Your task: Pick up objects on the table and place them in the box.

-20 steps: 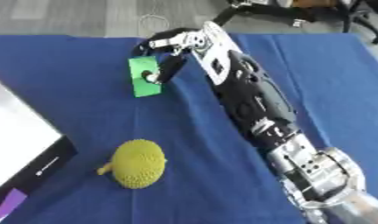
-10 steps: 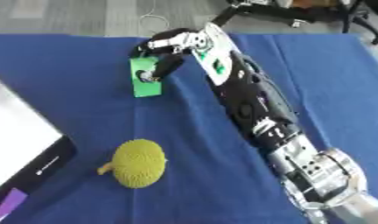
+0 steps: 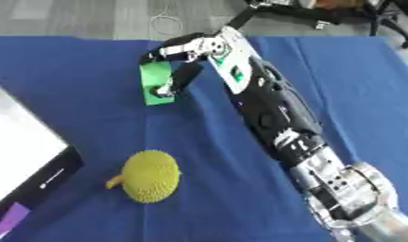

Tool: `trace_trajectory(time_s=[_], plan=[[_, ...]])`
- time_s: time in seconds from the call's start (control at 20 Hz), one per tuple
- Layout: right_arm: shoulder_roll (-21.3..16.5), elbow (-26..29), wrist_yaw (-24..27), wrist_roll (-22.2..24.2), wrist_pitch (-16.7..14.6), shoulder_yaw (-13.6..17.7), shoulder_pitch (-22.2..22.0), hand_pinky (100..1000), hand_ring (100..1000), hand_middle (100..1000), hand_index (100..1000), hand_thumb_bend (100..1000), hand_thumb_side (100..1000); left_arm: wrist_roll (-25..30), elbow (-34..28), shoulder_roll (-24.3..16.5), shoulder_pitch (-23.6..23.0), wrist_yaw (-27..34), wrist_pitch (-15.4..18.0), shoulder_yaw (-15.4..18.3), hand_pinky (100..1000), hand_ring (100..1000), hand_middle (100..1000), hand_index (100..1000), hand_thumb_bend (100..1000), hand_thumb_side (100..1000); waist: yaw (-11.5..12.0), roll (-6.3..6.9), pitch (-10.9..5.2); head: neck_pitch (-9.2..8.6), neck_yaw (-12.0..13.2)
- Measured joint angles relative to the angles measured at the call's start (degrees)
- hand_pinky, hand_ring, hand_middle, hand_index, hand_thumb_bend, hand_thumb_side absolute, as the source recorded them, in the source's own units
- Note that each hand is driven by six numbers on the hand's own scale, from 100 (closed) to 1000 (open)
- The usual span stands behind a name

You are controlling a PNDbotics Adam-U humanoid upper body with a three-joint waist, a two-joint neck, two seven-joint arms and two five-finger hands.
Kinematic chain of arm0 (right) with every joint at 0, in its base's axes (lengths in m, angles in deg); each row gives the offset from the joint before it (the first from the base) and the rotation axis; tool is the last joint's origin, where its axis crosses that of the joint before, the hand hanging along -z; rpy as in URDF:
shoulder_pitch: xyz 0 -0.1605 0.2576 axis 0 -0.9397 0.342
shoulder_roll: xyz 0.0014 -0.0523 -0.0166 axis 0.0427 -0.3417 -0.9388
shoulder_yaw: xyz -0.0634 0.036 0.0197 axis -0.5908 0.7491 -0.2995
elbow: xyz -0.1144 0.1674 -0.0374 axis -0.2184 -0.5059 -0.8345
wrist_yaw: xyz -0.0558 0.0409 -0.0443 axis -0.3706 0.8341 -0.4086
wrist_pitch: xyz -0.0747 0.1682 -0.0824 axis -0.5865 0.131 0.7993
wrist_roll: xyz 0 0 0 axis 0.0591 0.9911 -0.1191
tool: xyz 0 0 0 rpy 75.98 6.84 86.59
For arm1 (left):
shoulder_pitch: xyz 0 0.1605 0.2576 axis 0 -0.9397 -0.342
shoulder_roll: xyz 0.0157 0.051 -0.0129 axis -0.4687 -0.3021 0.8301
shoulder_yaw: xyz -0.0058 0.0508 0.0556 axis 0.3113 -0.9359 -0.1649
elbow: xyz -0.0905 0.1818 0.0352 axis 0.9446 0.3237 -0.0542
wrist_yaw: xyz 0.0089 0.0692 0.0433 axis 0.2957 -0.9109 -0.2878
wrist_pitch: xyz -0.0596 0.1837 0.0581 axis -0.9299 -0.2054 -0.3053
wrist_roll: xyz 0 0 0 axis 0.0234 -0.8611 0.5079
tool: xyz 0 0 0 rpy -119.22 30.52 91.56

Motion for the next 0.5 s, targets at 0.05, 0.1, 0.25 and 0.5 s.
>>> trace_trajectory(time_s=[0.05, 0.1, 0.25, 0.5], plan=[[0.0, 0.0, -0.25, -0.06, -0.04, 0.0, 0.0, 1000, 988, 990, 1000, 238, 360, 0.0, 0.0, 0.0, 0.0, 0.0, 0.0, 0.0, 764, 789, 624, 794, 657, 565, 0.05, -0.01, 0.0, 0.0, 0.0], [0.0, 0.0, -0.52, -0.17, -0.01, 0.01, 0.0, 1000, 988, 987, 1000, 245, 364, 0.0, 0.0, 0.0, 0.0, 0.0, 0.0, 0.0, 764, 789, 625, 794, 656, 566, 0.1, -0.09, 0.0, 0.0, 0.0], [0.01, 0.0, -1.64, -1.04, 0.15, 0.02, 0.0, 1000, 985, 980, 1000, 237, 386, 0.0, 0.0, 0.0, 0.01, 0.0, 0.0, 0.01, 764, 788, 623, 793, 654, 566, 0.23, -0.29, 0.01, -0.01, -0.01], [0.02, 0.12, -3.56, -2.89, 0.29, 0.03, 0.04, 1000, 970, 953, 1000, 270, 379, 0.03, 0.0, 0.0, 0.04, 0.01, -0.01, 0.01, 765, 788, 619, 792, 653, 566, 0.38, -0.29, 0.52, -0.05, -0.05]])
